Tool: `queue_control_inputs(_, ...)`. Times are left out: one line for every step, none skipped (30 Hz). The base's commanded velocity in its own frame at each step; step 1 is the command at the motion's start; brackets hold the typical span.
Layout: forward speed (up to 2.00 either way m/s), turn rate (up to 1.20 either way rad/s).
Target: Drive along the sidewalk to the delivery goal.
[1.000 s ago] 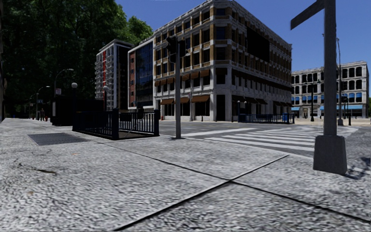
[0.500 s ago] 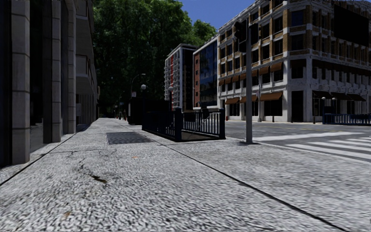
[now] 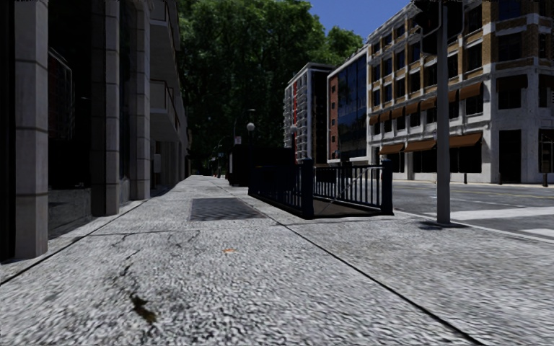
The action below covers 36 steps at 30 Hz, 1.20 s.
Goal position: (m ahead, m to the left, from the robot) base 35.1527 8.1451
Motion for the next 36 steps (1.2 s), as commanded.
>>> queue_control_inputs(1.7,0.52)
queue_control_inputs(1.7,0.65)
queue_control_inputs(1.7,0.65)
queue_control_inputs(1.7,0.7)
queue_control_inputs(1.7,0.71)
queue_control_inputs(1.7,0.71)
queue_control_inputs(1.7,0.71)
queue_control_inputs(1.7,0.71)
queue_control_inputs(1.7,0.71)
queue_control_inputs(1.7,0.71)
queue_control_inputs(1.7,0.71)
queue_control_inputs(1.7,0.27)
queue_control_inputs(1.7,0.0)
queue_control_inputs(1.7,0.0)
queue_control_inputs(1.7,0.0)
queue_control_inputs(1.7,0.0)
queue_control_inputs(1.7,0.0)
queue_control_inputs(1.7,0.0)
queue_control_inputs(1.7,0.0)
queue_control_inputs(1.7,0.0)
queue_control_inputs(1.7,0.0)
queue_control_inputs(1.7,0.0)
queue_control_inputs(1.7,0.0)
queue_control_inputs(1.7,0.0)
queue_control_inputs(1.7,0.0)
queue_control_inputs(1.7,0.0)
queue_control_inputs(1.7,0.0)
queue_control_inputs(1.7,-0.68)
queue_control_inputs(1.7,-0.96)
queue_control_inputs(1.7,-0.96)
queue_control_inputs(1.73,-1.1)
queue_control_inputs(1.75,0.0)
queue_control_inputs(1.78,0.0)
queue_control_inputs(1.84,0.0)
queue_control_inputs(1.84,0.0)
queue_control_inputs(1.9,0.0)
